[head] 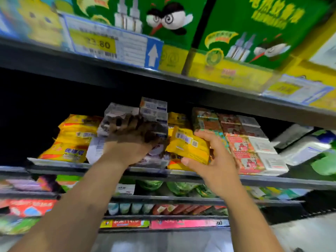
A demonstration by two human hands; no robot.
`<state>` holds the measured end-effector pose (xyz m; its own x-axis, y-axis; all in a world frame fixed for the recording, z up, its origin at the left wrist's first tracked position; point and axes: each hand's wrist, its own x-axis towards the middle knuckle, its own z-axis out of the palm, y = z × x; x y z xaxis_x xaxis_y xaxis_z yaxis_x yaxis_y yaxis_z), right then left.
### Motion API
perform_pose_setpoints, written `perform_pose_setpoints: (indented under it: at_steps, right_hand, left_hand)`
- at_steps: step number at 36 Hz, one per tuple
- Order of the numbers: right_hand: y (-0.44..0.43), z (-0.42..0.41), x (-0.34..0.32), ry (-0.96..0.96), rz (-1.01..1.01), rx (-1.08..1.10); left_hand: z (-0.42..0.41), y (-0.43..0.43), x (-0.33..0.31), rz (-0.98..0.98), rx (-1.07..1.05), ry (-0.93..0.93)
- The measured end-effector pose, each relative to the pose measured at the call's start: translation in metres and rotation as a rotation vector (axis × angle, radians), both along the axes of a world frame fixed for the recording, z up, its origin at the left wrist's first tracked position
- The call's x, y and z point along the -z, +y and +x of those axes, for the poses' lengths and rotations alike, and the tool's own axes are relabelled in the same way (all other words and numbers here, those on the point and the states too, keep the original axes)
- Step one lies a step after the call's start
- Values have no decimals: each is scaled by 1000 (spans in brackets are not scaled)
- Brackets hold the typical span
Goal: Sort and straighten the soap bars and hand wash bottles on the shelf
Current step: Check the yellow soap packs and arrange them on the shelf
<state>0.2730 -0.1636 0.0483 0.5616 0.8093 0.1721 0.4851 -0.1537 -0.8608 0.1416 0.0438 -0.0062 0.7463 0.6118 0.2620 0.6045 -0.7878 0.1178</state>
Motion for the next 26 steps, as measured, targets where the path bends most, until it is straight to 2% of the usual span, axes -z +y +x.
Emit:
perform_pose_setpoints:
  at_steps: [2,4,5,7,9,12,15,19,26]
  right_hand:
    - [-6,-6,1,59,1,19]
    - [-12,-8,3,89,-3,37]
    - [-15,-9,0,102,-9,37]
    - [-20,-10,-6,114,-34,33]
    - [-26,-10,-12,151,-47,17]
    - [-31,-11,-12,207,-78,-30]
    - [-32,-15,-13,193,-157,-42]
    - [-36,-22,-17,250,-179,-105]
    - [-49,-22,-24,698,-99,-128]
  left_hand:
    - [1,4,-8,-172,-21,-27]
    - [-1,6,-24,-508,-50,-160]
    - [-3,5,-30,-600,-45,-236]
    - [-11,-4,-44,-514,18,-380]
    - [-21,-19,-53,-381,166,-444]
    - [-36,-47,-56,-368,446,-392]
    - [-43,-76,-55,-545,504,-320]
    - [-37,-92,-53,-784,395,-558]
    - [-15,-105,-60,-1149,268,-780]
